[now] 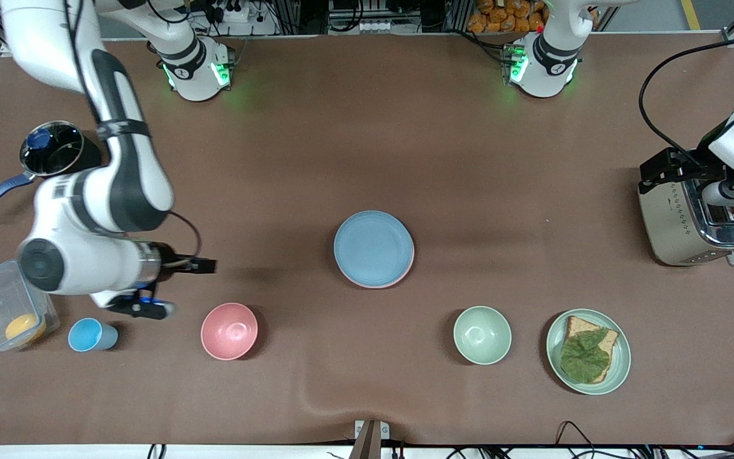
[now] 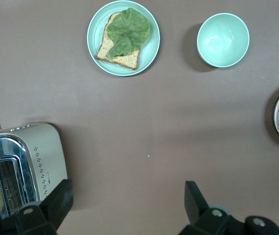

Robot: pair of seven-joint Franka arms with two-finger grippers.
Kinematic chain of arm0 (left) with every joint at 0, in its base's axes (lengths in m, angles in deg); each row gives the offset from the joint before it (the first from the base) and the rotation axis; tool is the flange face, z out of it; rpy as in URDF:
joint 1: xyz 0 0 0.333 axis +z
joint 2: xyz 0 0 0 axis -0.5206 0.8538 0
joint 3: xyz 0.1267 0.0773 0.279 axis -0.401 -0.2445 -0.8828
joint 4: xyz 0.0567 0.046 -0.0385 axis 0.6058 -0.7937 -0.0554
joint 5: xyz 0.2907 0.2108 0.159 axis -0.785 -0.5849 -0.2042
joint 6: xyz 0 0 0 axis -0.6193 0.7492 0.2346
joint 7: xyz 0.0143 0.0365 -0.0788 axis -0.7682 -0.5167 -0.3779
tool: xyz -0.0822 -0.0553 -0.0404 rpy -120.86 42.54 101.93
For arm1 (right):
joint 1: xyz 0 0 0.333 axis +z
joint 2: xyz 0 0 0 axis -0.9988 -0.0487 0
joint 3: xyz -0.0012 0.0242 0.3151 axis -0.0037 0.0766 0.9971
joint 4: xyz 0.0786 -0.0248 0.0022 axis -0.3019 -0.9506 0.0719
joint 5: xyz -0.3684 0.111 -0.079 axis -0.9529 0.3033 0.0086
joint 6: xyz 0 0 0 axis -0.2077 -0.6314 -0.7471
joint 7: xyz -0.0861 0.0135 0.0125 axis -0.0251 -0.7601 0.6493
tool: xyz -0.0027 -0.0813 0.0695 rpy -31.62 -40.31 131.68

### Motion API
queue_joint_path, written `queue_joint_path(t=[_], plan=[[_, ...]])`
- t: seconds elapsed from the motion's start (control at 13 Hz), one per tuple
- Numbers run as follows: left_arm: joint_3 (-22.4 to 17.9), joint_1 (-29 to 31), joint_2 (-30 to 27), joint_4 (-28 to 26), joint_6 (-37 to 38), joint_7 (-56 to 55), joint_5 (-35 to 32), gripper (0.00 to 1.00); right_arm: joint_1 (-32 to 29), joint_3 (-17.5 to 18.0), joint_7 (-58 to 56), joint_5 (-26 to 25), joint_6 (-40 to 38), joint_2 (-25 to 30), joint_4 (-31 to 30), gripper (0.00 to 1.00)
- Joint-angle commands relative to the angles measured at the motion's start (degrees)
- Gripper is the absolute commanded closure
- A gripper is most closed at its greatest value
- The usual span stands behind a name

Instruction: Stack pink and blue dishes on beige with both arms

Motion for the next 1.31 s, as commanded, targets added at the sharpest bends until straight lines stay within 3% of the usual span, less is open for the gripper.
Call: queue_joint_path(t=[0.0, 0.38, 0.54, 0.77, 1.23], plan=[[0.1, 0.3, 0.8, 1.1, -0.1, 1.1, 0.1, 0.00, -3.6, 1.0, -4.4, -4.4, -3.1, 4.1, -1.5, 0.00], [0.0, 0.3, 0.8, 1.2, 0.1, 1.0, 0.2, 0.00, -6.0, 1.1, -5.0, -14.2, -3.2, 18.6, -7.4, 0.00], [0.0, 0.2, 0.8, 1.2, 0.1, 0.8, 0.2, 0.00, -7.9, 1.3, -4.9, -14.1, -4.4, 23.1, -9.4, 0.00], [0.0, 0.2, 0.8, 1.2, 0.1, 0.7, 0.2, 0.00, -8.3, 1.3, -4.3, -13.8, -8.0, 25.5, -9.4, 0.00], [0.0, 0.3, 0.8, 1.2, 0.1, 0.6, 0.2, 0.00, -7.3, 1.3, -4.7, -13.8, -8.2, 24.9, -9.0, 0.00]])
